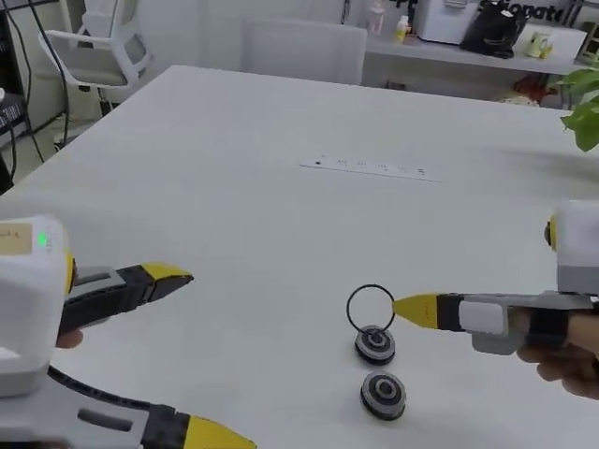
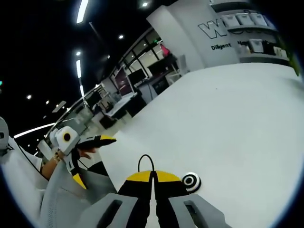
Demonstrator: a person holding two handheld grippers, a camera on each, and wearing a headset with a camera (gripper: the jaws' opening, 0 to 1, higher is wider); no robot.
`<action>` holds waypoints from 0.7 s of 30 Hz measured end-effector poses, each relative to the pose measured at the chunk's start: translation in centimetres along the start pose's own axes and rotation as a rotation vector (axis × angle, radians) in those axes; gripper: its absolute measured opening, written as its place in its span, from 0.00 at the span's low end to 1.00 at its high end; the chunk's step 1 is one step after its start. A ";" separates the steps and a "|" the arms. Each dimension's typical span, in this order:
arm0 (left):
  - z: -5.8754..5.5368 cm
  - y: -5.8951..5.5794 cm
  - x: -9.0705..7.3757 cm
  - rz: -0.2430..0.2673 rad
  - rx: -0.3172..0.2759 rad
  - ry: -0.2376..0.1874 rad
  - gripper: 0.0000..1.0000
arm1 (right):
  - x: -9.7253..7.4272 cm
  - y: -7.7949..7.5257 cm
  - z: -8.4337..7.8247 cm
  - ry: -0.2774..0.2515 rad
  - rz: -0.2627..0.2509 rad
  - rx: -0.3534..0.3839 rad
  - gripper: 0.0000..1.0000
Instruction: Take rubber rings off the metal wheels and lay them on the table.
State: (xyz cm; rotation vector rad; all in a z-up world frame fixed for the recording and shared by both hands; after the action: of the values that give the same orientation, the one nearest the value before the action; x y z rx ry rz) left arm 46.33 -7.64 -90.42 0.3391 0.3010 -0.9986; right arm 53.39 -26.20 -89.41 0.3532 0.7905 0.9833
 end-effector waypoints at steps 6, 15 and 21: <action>-0.2 -0.1 -0.1 -0.001 -0.022 -0.009 1.00 | 1.5 1.6 -0.8 0.070 0.022 -0.064 0.00; -0.4 -0.3 -0.3 0.000 -0.021 -0.003 1.00 | 3.7 1.9 -1.1 0.173 -0.006 -0.137 0.00; -0.3 -0.2 -0.5 0.013 -0.045 -0.023 0.99 | 5.7 1.9 -1.4 0.263 -0.010 -0.177 0.00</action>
State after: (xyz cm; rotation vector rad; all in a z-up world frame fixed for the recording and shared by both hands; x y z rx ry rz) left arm 45.92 -7.21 -90.52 0.2885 0.2992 -0.9813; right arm 52.97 -20.45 -91.68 0.0667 0.9336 1.0952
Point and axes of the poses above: the centre of the closed fingertips' face, and the gripper's own axes: x roughly forward along the fingers, y roughly to its left, z roughly out of its top, the point moved 5 cm from there along -x, roughly backward along the fingers, and after that the axes turned 9 degrees about x, right-handed, at the moved point
